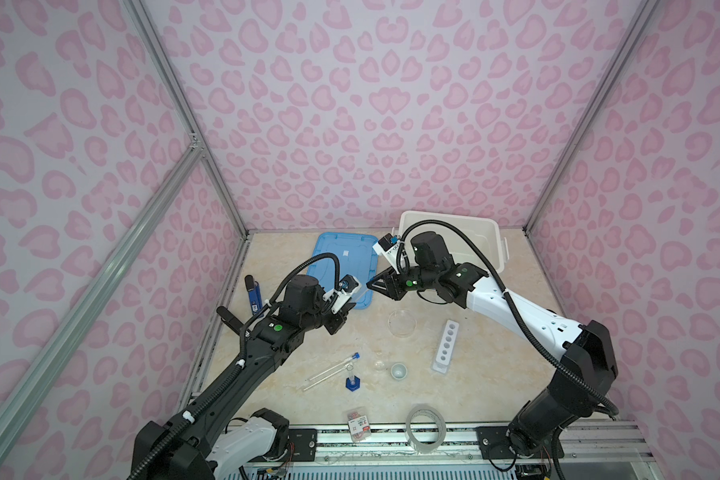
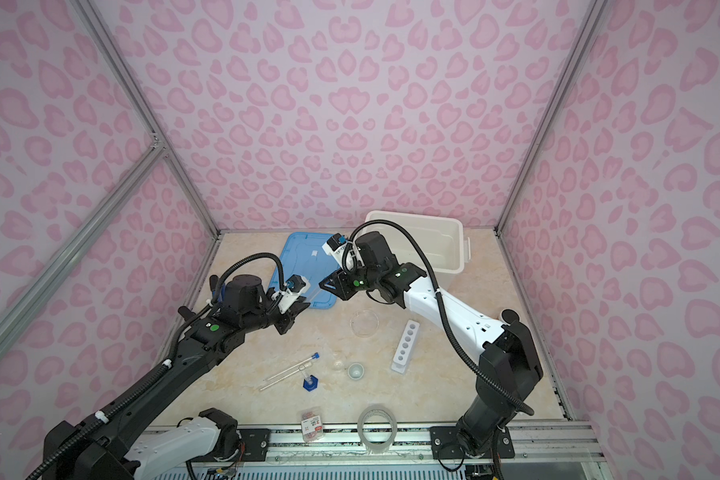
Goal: Organize the chemistry lab equipment
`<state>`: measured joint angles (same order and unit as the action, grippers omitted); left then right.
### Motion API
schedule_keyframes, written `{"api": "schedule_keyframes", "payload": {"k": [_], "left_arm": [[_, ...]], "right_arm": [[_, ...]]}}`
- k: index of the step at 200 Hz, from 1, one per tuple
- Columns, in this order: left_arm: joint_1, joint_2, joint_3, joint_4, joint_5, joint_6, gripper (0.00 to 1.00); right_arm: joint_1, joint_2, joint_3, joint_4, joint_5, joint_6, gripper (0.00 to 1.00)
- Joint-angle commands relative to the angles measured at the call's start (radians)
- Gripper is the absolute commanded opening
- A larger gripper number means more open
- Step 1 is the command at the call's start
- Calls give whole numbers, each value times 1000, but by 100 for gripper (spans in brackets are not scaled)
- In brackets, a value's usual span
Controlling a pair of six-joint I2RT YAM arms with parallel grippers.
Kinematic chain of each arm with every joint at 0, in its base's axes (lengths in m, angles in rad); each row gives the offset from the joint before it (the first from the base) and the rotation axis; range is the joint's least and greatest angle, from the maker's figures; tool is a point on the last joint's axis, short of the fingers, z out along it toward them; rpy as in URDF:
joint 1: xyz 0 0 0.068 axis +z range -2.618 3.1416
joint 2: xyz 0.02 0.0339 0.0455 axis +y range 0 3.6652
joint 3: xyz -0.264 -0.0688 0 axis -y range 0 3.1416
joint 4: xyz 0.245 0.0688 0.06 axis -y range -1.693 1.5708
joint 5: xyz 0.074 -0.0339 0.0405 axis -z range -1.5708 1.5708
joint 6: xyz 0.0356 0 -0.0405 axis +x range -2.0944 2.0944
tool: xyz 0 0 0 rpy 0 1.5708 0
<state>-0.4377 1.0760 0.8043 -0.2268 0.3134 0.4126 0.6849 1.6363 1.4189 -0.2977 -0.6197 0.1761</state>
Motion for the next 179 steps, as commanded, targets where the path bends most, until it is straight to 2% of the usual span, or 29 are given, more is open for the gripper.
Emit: {"api": "schedule_keyframes", "payload": {"k": [1, 72, 132, 179], "left_arm": [[1, -1, -9, 30, -23, 12, 24], [0, -1, -12, 35, -39, 14, 28], [1, 16, -9, 32, -14, 9, 29], [1, 63, 2, 2, 7, 20, 33]], "right_arm": [[1, 5, -2, 8, 14, 2, 23], [0, 8, -2, -31, 45, -22, 22], [-34, -30, -3, -216, 180, -79, 29], [-55, -65, -61, -257, 213, -93, 32]]}}
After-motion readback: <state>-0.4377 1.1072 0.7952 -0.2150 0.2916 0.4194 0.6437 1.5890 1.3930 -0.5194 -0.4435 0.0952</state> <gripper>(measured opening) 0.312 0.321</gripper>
